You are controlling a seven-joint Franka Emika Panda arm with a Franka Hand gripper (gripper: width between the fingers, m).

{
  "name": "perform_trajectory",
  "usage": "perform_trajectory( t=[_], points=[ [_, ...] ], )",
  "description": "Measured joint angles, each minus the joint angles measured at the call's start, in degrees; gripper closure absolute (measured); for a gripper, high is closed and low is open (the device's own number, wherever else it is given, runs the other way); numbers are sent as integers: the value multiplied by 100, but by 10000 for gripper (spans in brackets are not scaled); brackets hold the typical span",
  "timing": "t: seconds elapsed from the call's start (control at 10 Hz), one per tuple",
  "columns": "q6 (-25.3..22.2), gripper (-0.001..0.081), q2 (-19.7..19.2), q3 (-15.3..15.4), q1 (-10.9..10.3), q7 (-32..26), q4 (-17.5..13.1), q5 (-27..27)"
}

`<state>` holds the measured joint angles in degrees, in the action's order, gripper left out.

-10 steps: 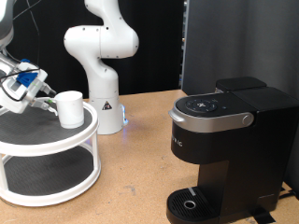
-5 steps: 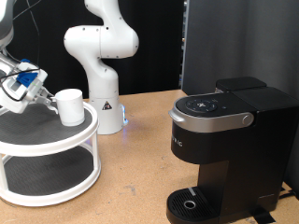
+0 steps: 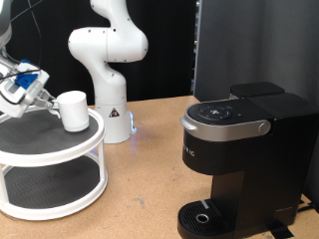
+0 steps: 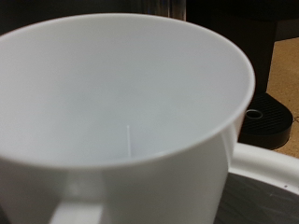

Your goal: Make a cup of coffee with the keurig machine

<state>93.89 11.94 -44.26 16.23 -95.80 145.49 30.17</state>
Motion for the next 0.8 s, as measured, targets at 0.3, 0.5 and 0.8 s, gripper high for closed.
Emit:
perform_trajectory(
  t=[0.3, 0.5, 0.8],
  points=[
    [-408, 741, 206, 64, 0, 497, -338, 255],
    [-711, 741, 331, 142, 0, 725, -615, 297],
    [-756, 741, 327, 171, 3, 819, -638, 308]
  ],
)
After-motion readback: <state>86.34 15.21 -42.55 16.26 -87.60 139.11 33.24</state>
